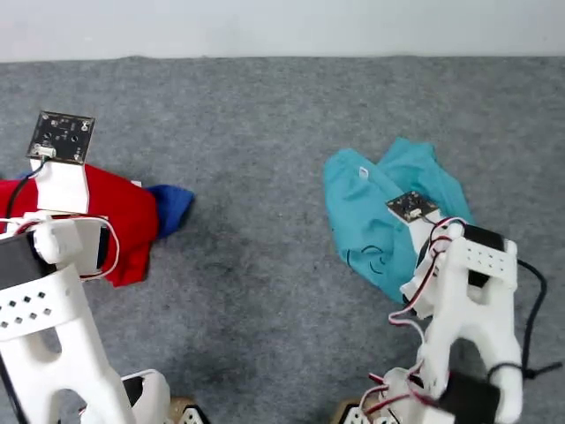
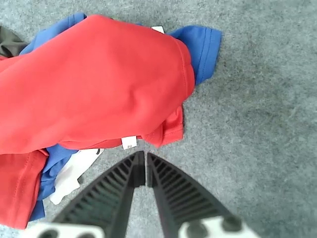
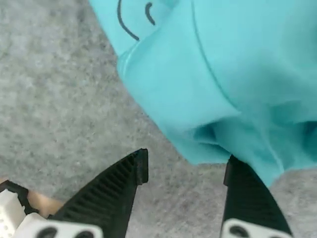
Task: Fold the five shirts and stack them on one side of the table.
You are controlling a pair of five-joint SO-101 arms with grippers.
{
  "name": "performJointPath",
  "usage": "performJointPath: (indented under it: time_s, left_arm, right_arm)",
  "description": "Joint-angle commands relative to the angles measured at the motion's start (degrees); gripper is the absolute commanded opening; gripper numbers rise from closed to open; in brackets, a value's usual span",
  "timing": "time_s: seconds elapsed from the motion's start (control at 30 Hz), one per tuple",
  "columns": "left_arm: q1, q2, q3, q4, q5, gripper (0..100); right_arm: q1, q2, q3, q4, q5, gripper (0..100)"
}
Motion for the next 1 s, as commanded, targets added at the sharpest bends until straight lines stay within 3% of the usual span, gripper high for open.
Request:
performJointPath:
  time_s: [0.0,0.27,0.53,0.8,0.97]
  left_arm:
    - [0.5,-1.5,-0.3,-0.8,0.2,2]
    - [0.5,-1.5,-0.3,-0.7,0.2,2]
    - [0.5,-1.5,-0.3,-0.7,0.2,2]
    - [0.6,-1.5,0.7,-0.8,0.2,2]
    - [0.6,-1.5,0.9,-0.8,0.2,2]
  right_arm:
    - [0.0,5.4,-0.5,-2.9,-0.6,25.6]
    - [3.7,13.1,-0.7,-9.3,-0.6,24.1]
    - [4.4,18.9,-6.3,-9.5,-0.6,3.6]
    - [5.5,14.5,-21.2,8.3,-0.3,0.8]
    - [8.2,4.3,-31.0,19.1,4.4,0.8]
